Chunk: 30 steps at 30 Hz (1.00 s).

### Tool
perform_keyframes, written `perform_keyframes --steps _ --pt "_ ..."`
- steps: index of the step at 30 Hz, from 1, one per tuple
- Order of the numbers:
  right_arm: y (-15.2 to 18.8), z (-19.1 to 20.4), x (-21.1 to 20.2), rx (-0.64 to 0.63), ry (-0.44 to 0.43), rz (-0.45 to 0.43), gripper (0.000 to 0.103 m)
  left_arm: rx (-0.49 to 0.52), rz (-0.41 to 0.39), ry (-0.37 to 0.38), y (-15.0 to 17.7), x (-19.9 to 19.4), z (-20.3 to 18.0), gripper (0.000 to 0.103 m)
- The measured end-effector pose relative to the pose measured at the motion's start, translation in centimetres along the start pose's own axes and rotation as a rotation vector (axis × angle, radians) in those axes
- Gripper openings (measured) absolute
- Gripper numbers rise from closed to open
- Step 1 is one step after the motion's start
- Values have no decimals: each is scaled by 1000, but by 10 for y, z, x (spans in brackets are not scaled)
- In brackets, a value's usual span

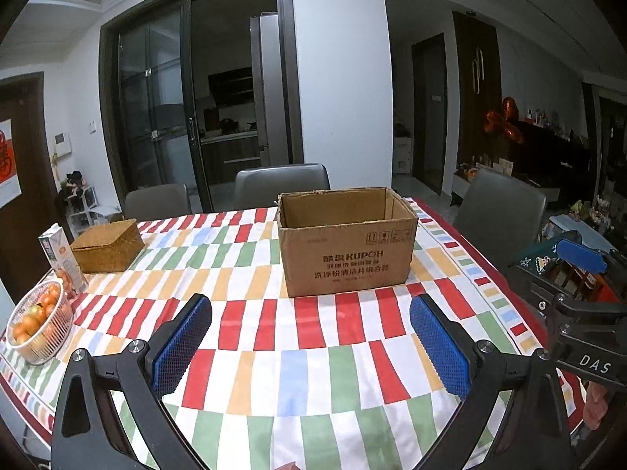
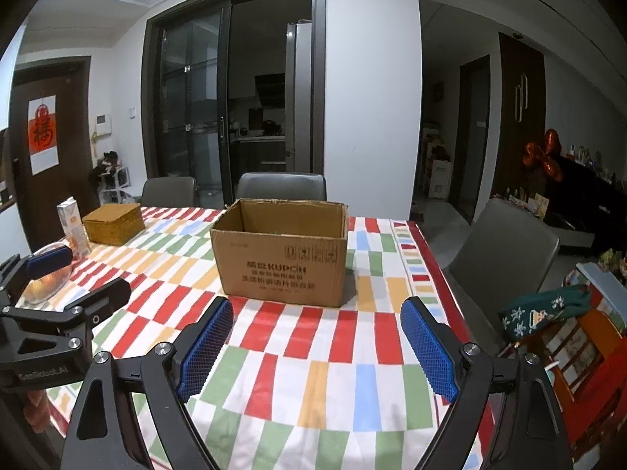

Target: Organize snacks

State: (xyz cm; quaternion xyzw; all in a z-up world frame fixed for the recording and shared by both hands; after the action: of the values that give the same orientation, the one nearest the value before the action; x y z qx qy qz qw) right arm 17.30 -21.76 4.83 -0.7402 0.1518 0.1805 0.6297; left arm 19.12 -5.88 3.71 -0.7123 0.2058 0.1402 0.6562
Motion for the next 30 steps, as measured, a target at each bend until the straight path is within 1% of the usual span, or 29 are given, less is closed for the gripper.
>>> perform_keyframes --steps 7,15,30 --pt "8 3 -4 -1 1 8 88 17 -22 -15 -1 -8 3 103" --pt "8 -1 -8 10 2 6 88 32 -41 -9 -4 -13 -2 103" --pt "14 -1 -4 15 -3 26 88 25 -23 -13 -2 -13 -3 103"
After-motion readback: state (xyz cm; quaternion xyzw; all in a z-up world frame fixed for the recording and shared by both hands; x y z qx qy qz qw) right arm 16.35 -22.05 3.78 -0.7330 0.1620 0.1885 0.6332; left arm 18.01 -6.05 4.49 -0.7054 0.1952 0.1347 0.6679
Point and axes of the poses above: each gripper's, at about its wrist camera, not at the fingertips, and x roughly the way its jaws point, z to its left, y to its underside, the point moved 10 cm from there along x, roughly the way its jaws point, and after that the axes turned 10 degrees about -x, right-handed, at the moved point
